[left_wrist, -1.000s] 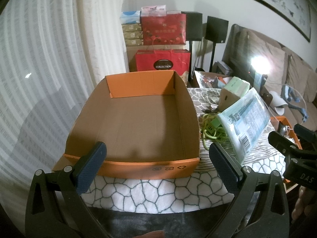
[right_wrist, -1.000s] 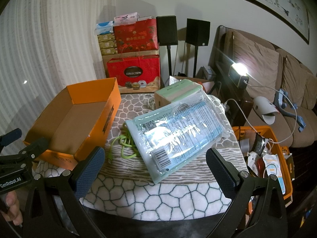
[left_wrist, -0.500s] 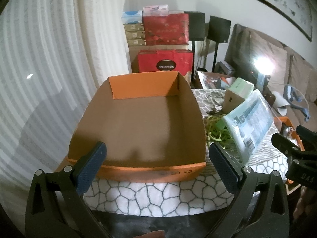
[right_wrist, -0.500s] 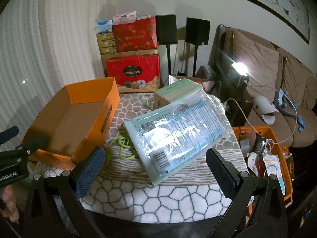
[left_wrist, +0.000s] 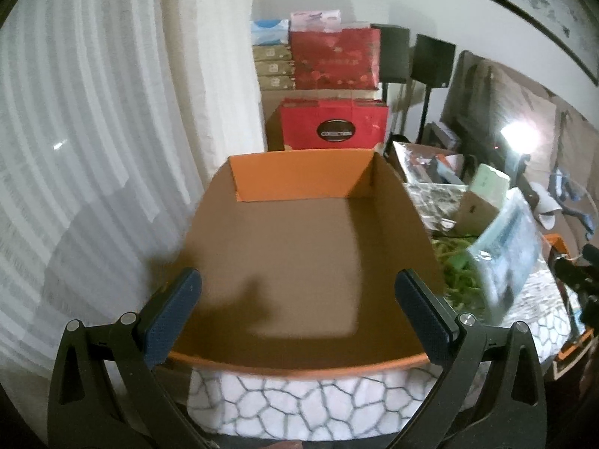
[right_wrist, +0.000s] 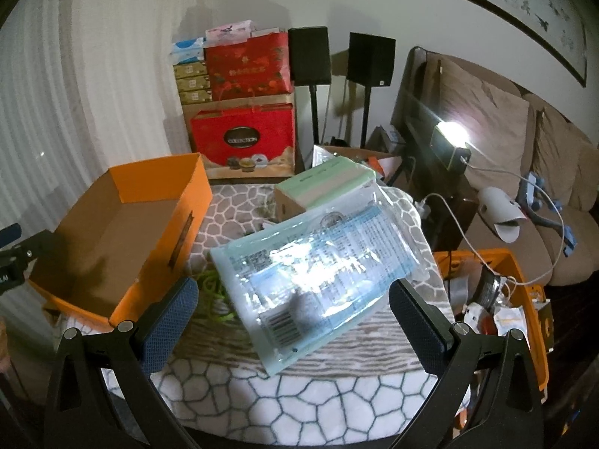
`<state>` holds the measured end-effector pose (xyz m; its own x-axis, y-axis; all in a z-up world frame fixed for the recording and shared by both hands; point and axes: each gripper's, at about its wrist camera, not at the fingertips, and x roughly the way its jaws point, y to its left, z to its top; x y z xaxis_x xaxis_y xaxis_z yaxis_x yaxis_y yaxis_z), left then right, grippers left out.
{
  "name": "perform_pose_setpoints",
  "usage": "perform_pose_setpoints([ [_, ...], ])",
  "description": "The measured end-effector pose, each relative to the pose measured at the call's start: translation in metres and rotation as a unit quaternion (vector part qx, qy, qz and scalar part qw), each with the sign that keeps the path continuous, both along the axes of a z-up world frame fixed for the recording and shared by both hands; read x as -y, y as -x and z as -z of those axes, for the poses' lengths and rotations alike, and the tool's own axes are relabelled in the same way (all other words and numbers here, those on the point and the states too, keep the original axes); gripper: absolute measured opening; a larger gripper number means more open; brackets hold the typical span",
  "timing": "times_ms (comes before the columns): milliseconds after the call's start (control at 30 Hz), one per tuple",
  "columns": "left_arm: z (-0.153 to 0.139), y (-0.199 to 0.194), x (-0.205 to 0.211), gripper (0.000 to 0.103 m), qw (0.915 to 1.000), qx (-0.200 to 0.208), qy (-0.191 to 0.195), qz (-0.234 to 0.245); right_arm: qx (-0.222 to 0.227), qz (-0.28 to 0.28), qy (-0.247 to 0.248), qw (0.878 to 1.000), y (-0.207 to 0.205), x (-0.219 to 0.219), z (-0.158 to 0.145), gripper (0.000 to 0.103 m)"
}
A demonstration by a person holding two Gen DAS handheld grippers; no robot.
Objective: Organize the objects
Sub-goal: 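Grip the box wall with the left tool while the right tool reaches the mask bag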
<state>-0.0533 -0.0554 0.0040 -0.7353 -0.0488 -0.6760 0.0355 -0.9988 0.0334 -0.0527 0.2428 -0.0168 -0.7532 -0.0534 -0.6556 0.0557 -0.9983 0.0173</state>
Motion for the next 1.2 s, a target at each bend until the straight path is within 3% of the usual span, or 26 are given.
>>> perform_pose_setpoints([
  [300,0.007,0.032,0.048,0.103,0.9994,0.021,0.013,-0.025,0.013,0.018,0.002,1.000,0.019,-0.018,0.004,0.103],
  [600,0.021,0.069,0.089,0.102,0.9965,0.068,0.026,-0.041,0.028,0.035,0.005,0.999,0.037,-0.039,0.008,0.103],
  [867,0.048,0.093,0.104,0.082,0.9918,0.118,0.031,-0.040,0.043,0.053,0.005,0.998,0.057,-0.063,0.009,0.103],
  [1200,0.080,0.107,0.117,0.036,0.9844,0.174,-0.004,-0.028,0.072,0.062,0.008,0.995,0.084,-0.096,0.022,0.103],
])
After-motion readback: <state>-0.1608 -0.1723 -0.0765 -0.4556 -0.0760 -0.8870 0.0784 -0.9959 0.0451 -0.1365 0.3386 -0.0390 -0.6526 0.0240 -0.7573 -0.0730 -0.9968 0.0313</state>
